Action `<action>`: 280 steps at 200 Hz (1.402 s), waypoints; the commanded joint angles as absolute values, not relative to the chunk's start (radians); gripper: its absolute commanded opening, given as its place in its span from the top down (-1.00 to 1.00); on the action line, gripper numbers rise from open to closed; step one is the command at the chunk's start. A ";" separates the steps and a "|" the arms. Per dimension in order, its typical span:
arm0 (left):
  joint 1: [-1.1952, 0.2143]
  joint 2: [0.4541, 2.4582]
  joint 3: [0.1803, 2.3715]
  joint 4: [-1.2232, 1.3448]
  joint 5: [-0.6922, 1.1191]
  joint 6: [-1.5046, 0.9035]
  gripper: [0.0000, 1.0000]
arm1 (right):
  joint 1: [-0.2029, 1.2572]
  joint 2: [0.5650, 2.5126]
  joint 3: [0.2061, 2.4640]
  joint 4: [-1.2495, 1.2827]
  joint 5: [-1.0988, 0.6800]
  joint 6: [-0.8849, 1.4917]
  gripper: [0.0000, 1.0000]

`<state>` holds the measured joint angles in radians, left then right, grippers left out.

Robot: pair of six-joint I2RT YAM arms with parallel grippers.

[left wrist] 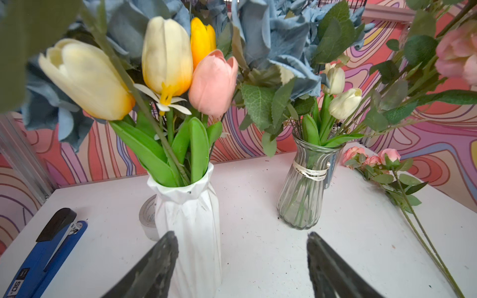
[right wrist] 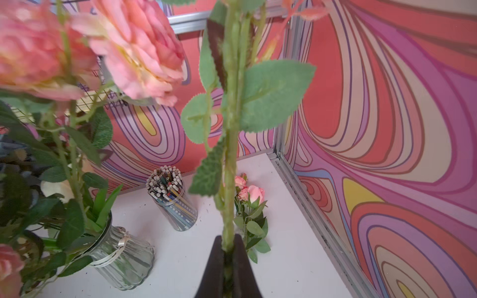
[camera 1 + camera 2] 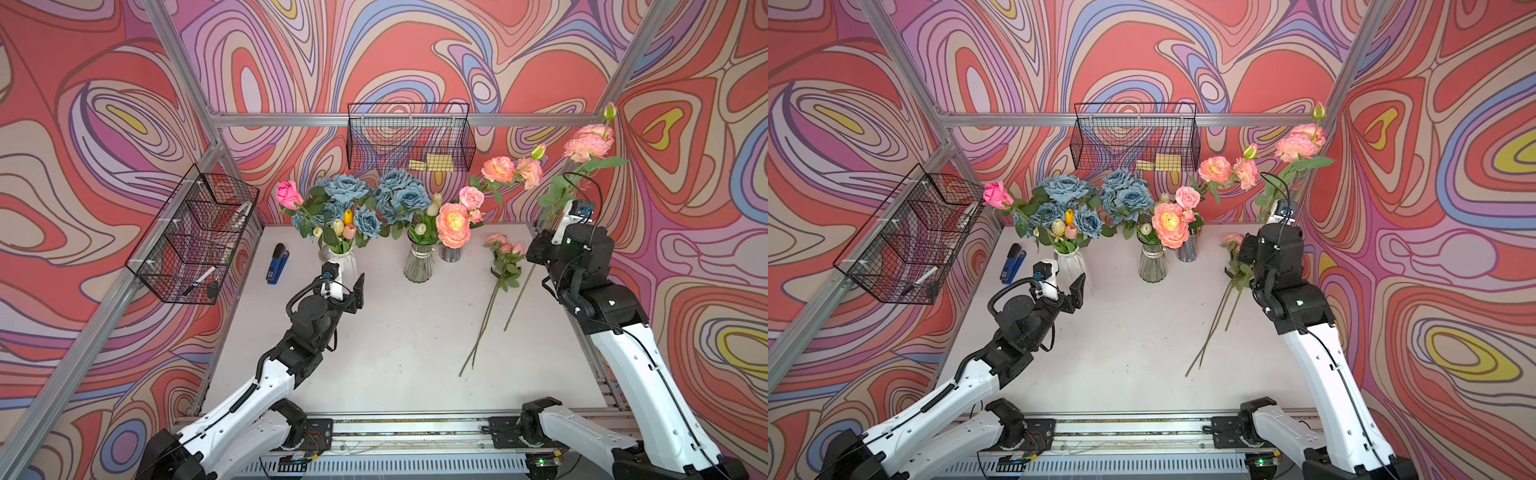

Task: Pick out pink flowers from the vase
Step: Place the flower at the center of the board.

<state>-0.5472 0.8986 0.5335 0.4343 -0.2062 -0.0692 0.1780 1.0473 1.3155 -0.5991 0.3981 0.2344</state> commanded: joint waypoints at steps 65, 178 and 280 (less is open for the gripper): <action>-0.480 0.933 0.525 0.603 -0.131 -0.030 -0.11 | 0.009 1.047 1.150 -0.554 0.159 0.439 1.00; -0.417 1.052 0.505 0.748 -0.089 0.027 0.15 | -0.032 1.136 1.049 -0.489 0.070 0.529 1.00; -0.340 1.096 0.572 0.772 0.098 -0.006 0.27 | -0.036 1.294 0.994 -0.411 -0.087 0.457 1.00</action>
